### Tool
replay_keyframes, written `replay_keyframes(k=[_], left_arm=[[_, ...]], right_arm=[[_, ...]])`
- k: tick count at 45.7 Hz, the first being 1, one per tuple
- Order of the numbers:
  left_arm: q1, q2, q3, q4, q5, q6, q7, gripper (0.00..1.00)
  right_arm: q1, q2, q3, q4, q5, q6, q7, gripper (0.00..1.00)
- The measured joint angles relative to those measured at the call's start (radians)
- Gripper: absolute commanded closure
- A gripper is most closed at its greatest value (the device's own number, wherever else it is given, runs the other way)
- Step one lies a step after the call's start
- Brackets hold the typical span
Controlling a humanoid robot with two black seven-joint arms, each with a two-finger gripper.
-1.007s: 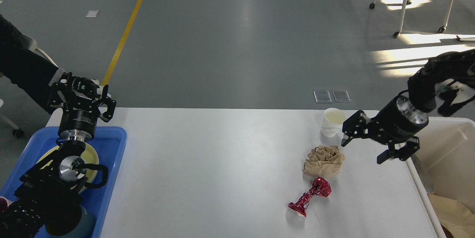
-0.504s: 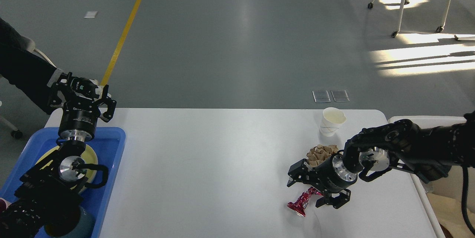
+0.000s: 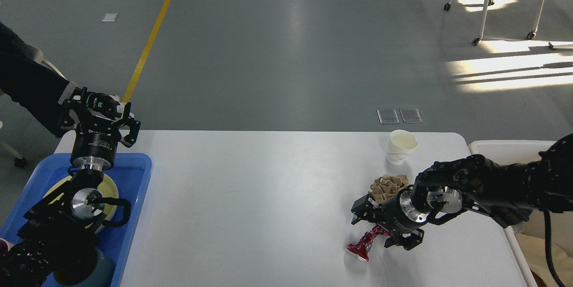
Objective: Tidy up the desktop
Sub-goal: 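Lower the right gripper onto the red wrapper and grasp it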
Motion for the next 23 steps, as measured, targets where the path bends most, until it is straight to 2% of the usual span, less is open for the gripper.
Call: replay_keyframes(k=[3, 6, 7, 23], left_arm=[[0.0, 0.0, 0.0, 0.0, 0.0, 0.0, 0.0, 0.03], [0.0, 0.0, 0.0, 0.0, 0.0, 0.0, 0.0, 0.03], [0.0, 0.0, 0.0, 0.0, 0.0, 0.0, 0.0, 0.03], [0.0, 0.0, 0.0, 0.0, 0.0, 0.0, 0.0, 0.03]], right_arm=[[-0.005, -0.001, 0.001, 0.001, 0.0, -0.003, 0.0, 0.53], [-0.008, -0.001, 0.003, 0.004, 0.0, -0.002, 0.0, 0.94], [-0.008, -0.001, 0.003, 0.006, 0.001, 0.0, 0.0, 1.0], [0.001, -0.01, 0.003, 0.038, 0.006, 0.012, -0.001, 1.0]])
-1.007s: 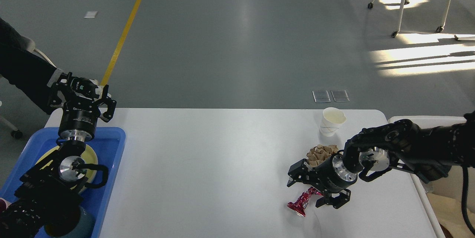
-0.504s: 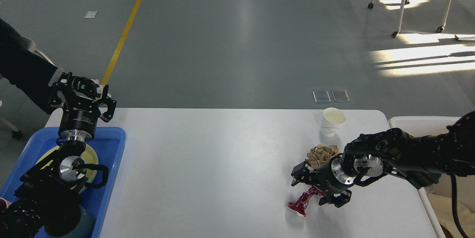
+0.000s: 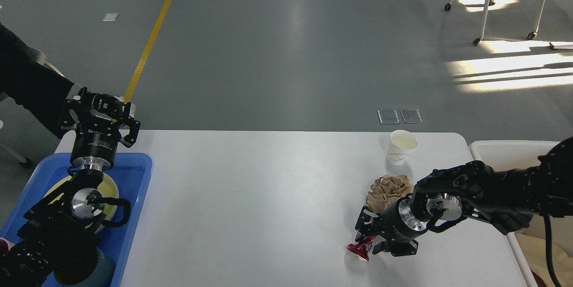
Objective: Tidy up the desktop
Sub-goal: 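Lower the right gripper onto the red wrapper and grasp it, then carry the red wrapper into the white bin and release it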
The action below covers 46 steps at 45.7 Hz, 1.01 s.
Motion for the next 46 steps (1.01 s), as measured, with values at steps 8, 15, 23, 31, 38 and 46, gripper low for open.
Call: replay_keyframes(k=[8, 15, 23, 31, 38, 46], left_arm=[[0.0, 0.0, 0.0, 0.0, 0.0, 0.0, 0.0, 0.03], [0.0, 0.0, 0.0, 0.0, 0.0, 0.0, 0.0, 0.03], [0.0, 0.0, 0.0, 0.0, 0.0, 0.0, 0.0, 0.03], [0.0, 0.0, 0.0, 0.0, 0.0, 0.0, 0.0, 0.03], [0.0, 0.0, 0.0, 0.0, 0.0, 0.0, 0.0, 0.03], [0.0, 0.0, 0.0, 0.0, 0.0, 0.0, 0.0, 0.03]], right_arm=[[0.011, -0.024, -0.001, 0.007, 0.0, -0.003, 0.001, 1.0], [0.035, -0.073, -0.007, 0.054, -0.002, 0.008, 0.001, 1.0], [0.119, -0.165, -0.056, 0.098, -0.006, 0.173, 0.0, 1.0], [0.232, -0.282, -0.071, 0.101, -0.006, 0.334, 0.0, 1.0], [0.376, -0.385, -0.072, 0.101, -0.013, 0.421, 0.0, 1.0], [0.647, -0.5, -0.072, 0.1, -0.016, 0.504, 0.0, 1.0]])
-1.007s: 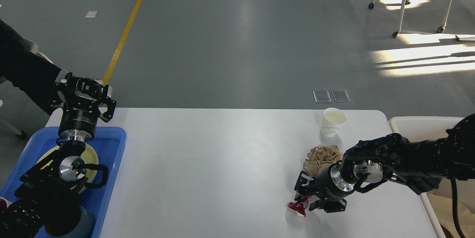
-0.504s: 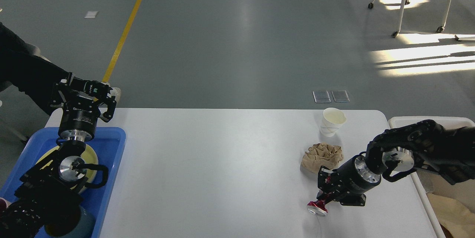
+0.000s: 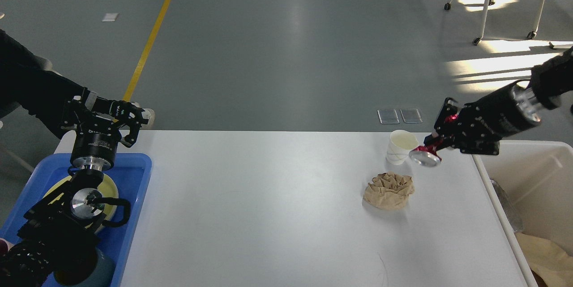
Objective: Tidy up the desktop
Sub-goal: 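Carry the red wrapper into the white bin and release it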
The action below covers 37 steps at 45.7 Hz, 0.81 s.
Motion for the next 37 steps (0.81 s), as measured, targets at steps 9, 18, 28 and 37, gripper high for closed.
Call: replay_keyframes(k=[9, 18, 28, 37], left_arm=[[0.0, 0.0, 0.0, 0.0, 0.0, 0.0, 0.0, 0.03], [0.0, 0.0, 0.0, 0.0, 0.0, 0.0, 0.0, 0.03], [0.0, 0.0, 0.0, 0.0, 0.0, 0.0, 0.0, 0.03], [0.0, 0.0, 0.0, 0.0, 0.0, 0.0, 0.0, 0.03]], right_arm=[[0.203, -0.059, -0.001, -0.009, -0.003, 0.028, 0.0, 1.0], [0.105, -0.055, -0.002, -0.131, -0.025, -0.026, -0.001, 1.0], [-0.181, -0.053, 0.015, -0.395, -0.026, -0.206, -0.001, 1.0], [-0.429, -0.05, 0.049, -0.478, -0.021, -0.491, 0.0, 1.0]])
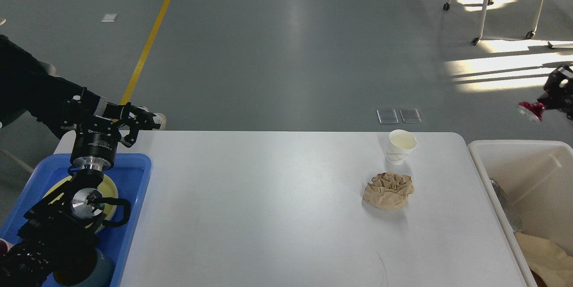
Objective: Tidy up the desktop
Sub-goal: 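Carry the red wrapper into the white bin and release it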
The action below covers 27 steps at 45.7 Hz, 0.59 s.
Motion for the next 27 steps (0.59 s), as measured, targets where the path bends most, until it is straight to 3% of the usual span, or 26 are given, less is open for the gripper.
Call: replay_keyframes(k=[5, 11, 12, 13, 16, 17, 27], left_arm=[[0.0, 0.0, 0.0, 0.0, 0.0, 0.0, 0.0, 0.03], [0.0, 0.0, 0.0, 0.0, 0.0, 0.0, 0.0, 0.03], [0.0, 0.0, 0.0, 0.0, 0.0, 0.0, 0.0, 0.03], [0.0, 0.0, 0.0, 0.0, 0.0, 0.0, 0.0, 0.03], [0.0, 0.0, 0.0, 0.0, 0.0, 0.0, 0.0, 0.03], [0.0, 0.0, 0.0, 0.0, 0.0, 0.0, 0.0, 0.03], [0.0, 0.0, 0.0, 0.0, 0.0, 0.0, 0.0, 0.03]], right_arm=[[-0.147, 0.024, 0.022, -0.036, 0.0, -0.184, 0.0, 1.0], [-0.276, 0.087, 0.023, -0.103, -0.001, -0.312, 0.001, 0.99], [-0.293, 0.097, 0.021, -0.112, -0.001, -0.323, 0.002, 0.88], [-0.31, 0.107, 0.02, -0.121, -0.001, -0.331, 0.002, 0.69], [-0.353, 0.135, 0.017, -0.143, -0.001, -0.353, 0.002, 0.05], [-0.363, 0.141, 0.016, -0.148, -0.001, -0.359, 0.002, 0.0], [-0.39, 0.159, 0.015, -0.174, 0.001, -0.428, 0.002, 0.0]])
